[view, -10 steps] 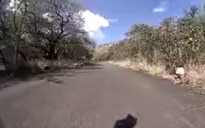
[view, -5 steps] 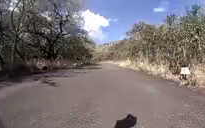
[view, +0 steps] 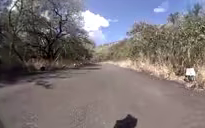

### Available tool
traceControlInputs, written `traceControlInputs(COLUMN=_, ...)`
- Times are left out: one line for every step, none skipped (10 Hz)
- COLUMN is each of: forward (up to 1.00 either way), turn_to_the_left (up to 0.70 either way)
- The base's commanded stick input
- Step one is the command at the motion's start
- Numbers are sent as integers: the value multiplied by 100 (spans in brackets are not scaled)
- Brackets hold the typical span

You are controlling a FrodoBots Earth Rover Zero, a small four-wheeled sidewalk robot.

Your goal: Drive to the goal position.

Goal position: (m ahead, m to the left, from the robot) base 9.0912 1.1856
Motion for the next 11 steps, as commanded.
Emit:
traceControlInputs(forward=50, turn_to_the_left=0)
traceControlInputs(forward=50, turn_to_the_left=0)
traceControlInputs(forward=50, turn_to_the_left=0)
traceControlInputs(forward=50, turn_to_the_left=0)
traceControlInputs(forward=50, turn_to_the_left=0)
traceControlInputs(forward=50, turn_to_the_left=0)
traceControlInputs(forward=50, turn_to_the_left=0)
traceControlInputs(forward=50, turn_to_the_left=0)
traceControlInputs(forward=50, turn_to_the_left=0)
traceControlInputs(forward=50, turn_to_the_left=0)
traceControlInputs(forward=50, turn_to_the_left=0)
